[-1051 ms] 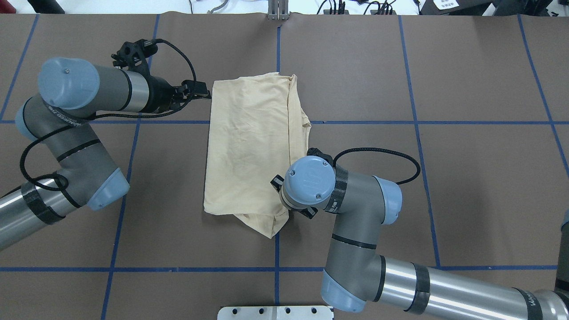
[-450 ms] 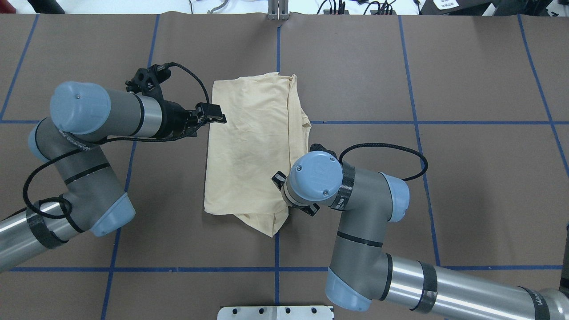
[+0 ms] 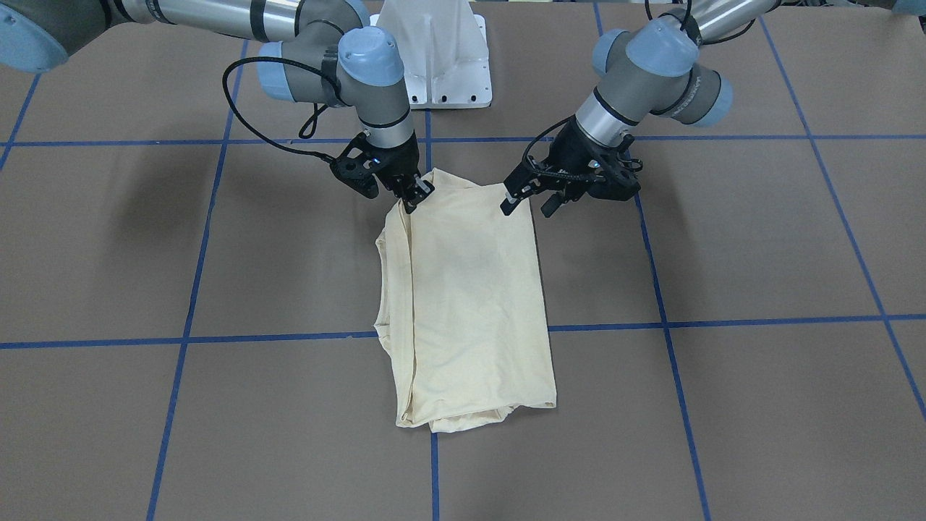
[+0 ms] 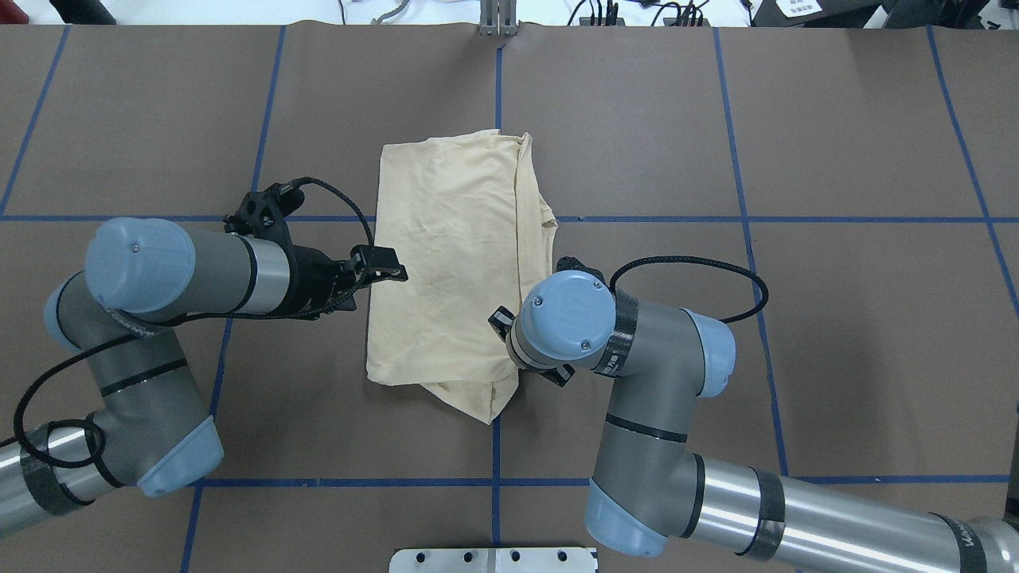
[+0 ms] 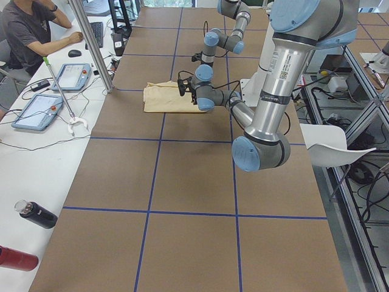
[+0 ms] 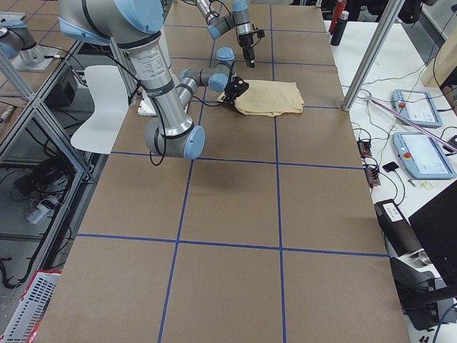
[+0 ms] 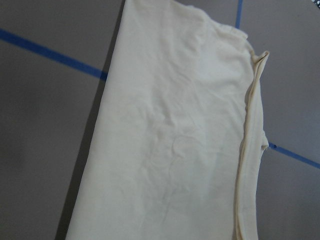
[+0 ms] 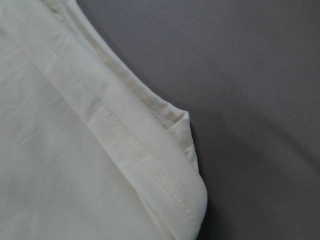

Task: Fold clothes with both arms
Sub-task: 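Move the left gripper down to the shirt's near end beside the right gripper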

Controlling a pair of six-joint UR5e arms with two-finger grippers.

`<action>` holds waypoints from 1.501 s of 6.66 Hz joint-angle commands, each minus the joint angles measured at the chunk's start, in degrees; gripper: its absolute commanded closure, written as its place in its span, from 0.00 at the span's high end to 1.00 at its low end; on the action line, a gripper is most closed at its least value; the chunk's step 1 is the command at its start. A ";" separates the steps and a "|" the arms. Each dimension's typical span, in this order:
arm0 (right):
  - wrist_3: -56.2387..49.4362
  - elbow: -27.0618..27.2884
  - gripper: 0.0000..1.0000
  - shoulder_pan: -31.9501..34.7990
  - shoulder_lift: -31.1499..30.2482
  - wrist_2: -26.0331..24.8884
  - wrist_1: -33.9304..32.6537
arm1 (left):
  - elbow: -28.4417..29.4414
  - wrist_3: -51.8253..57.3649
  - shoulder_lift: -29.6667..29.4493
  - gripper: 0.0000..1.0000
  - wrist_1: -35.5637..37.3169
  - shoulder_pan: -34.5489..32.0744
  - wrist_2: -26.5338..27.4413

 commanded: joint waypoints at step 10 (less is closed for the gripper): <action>-0.47 0.44 0.00 1.00 0.08 0.17 0.00 | 0.70 -4.89 0.32 0.93 8.34 9.77 5.55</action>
